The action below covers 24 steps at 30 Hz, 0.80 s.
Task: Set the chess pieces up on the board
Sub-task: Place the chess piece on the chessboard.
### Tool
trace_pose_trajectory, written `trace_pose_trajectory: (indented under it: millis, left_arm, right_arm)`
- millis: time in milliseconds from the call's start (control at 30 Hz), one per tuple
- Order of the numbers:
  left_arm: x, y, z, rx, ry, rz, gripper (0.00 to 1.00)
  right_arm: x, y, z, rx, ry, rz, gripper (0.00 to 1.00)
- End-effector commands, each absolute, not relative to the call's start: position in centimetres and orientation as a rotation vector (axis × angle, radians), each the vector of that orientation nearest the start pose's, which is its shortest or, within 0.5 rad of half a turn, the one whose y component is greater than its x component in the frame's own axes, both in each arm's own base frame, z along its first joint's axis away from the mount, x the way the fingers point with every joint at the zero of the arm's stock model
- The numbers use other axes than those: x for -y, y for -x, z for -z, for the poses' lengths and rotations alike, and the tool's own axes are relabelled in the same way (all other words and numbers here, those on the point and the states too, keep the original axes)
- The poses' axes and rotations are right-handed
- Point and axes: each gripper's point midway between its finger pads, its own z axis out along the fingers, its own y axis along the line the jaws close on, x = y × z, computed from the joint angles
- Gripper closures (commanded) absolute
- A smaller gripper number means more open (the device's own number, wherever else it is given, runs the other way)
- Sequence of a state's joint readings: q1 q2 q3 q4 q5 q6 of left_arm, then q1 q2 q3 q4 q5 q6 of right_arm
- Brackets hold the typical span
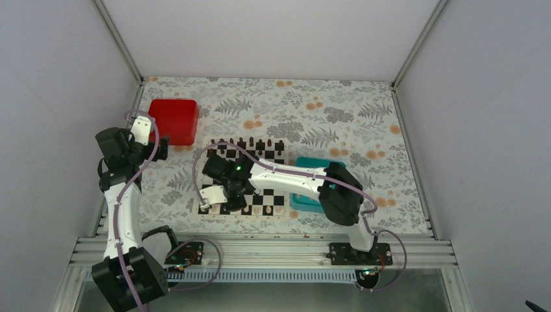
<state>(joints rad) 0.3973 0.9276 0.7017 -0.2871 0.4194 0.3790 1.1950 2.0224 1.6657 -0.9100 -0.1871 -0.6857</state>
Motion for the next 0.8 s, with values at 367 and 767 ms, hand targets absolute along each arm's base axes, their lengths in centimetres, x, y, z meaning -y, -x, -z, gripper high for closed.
trace_pose_trajectory:
  millis: [367,767]
  left_arm:
    - [-5.7,-31.6,-21.5,-2.015,-0.246,-0.032,0.0]
    - [-5.7,-31.5,-21.4,-2.015,-0.245,-0.026,0.0]
  right_arm:
    - [-46.1,-13.9,-7.1,-1.628,2.349,-0.315,0.93]
    - [-46.6,-14.3,-5.2,-1.637,2.372,-0.292,0.93]
